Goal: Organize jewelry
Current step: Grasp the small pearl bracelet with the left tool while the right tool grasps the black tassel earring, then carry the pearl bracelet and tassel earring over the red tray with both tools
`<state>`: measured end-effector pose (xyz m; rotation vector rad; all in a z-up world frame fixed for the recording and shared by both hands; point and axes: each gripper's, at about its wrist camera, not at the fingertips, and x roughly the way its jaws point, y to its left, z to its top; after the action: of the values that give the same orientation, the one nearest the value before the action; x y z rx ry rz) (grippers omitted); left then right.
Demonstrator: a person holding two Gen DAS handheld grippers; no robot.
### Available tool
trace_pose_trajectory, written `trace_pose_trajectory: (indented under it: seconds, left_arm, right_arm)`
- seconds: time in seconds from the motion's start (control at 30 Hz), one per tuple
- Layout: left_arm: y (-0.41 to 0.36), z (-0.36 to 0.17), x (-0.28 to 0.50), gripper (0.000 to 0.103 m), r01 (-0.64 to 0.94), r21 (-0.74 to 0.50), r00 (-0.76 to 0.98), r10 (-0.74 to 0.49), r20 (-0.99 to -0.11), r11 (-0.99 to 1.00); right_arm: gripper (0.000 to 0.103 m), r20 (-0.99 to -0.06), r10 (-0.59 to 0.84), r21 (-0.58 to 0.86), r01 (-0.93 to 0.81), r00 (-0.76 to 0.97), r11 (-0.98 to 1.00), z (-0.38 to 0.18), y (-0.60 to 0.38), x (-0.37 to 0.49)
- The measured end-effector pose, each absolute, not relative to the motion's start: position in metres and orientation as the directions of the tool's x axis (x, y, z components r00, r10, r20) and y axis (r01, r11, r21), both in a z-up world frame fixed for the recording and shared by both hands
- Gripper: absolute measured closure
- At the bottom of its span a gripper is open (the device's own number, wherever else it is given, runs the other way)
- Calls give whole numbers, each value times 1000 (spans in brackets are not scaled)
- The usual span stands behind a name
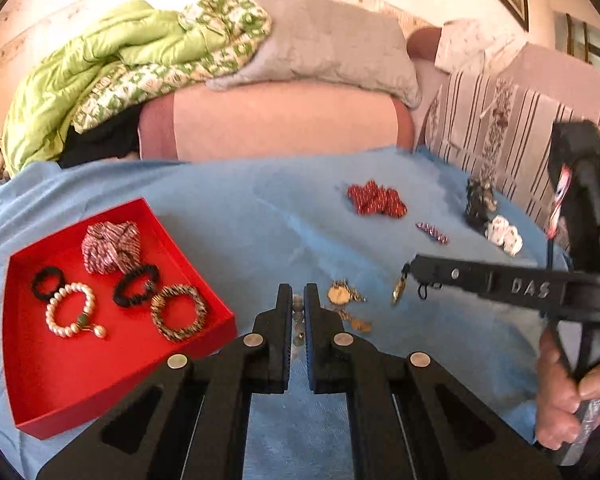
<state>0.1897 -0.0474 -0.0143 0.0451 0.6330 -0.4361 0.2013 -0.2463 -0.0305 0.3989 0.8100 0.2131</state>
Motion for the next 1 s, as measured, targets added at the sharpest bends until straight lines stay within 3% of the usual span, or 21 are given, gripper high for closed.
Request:
trace_pose_trajectory:
  seconds: [1.0]
  left_arm:
    - [-20,-8,192,98,334,-72,754,-313,-577,940]
  right_arm:
    - [94,-659,325,364,-90,678,927,-29,-222,197]
